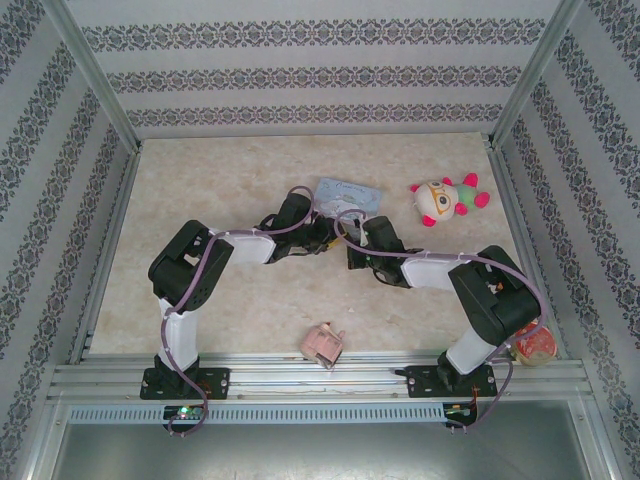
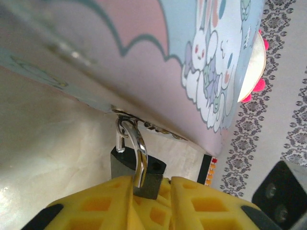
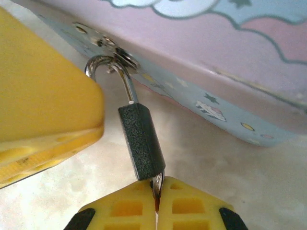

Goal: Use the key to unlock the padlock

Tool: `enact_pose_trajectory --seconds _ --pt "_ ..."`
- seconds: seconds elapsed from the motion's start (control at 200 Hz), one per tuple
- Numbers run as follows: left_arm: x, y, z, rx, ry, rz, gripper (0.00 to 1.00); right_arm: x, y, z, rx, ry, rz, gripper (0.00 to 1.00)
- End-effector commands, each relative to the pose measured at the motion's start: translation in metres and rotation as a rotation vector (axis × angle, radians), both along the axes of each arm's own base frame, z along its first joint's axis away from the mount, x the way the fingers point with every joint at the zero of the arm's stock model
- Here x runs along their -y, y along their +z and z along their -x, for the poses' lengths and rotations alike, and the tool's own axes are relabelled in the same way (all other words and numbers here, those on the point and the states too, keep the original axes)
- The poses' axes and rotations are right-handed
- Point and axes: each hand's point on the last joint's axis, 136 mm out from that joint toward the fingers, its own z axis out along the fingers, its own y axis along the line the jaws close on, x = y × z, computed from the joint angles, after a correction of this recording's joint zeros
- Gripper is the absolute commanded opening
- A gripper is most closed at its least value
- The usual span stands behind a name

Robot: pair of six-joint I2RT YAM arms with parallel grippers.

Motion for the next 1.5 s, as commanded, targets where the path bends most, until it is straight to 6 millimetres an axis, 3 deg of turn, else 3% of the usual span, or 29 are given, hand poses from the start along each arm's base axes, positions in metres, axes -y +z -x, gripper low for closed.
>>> enact_pose_trajectory --seconds 0.0,0.19,0.45,0.855,1.019,1.134,1.284,1.494 --pt "0.002 0.021 0.002 0.043 -0.002 0.048 0.3 0.0 0.01 -0.003 0.019 -0.032 -0.052 0.0" --pt "-0.011 0.031 0.0 0.085 0.038 0.018 0.53 0.001 0.013 -0.003 0.019 -0.044 -0.059 0.0" --pt "-0.041 0.049 -0.004 0.184 0.131 -0.047 1.0 0.002 0.008 -0.001 -0.021 -0.082 -0.081 0.02" --pt "-0.088 0.059 -0.021 0.32 0.217 -0.177 0.99 0.002 0.009 0.004 -0.053 -0.111 -0.119 0.1" --pt "-0.102 0.082 -0.028 0.447 0.248 -0.185 0.99 0.0 0.012 0.004 -0.063 -0.12 -0.134 0.18" --pt "-0.105 0.111 -0.028 0.601 0.198 -0.171 0.99 0.001 0.017 0.005 -0.062 -0.132 -0.15 0.2" --pt "-0.118 0.117 -0.026 0.639 0.153 -0.354 0.99 0.002 0.032 0.008 -0.053 -0.14 -0.166 0.25" --pt "-0.144 0.139 -0.028 0.767 0.217 -0.502 0.99 0.009 0.052 0.01 -0.061 -0.185 -0.15 0.33"
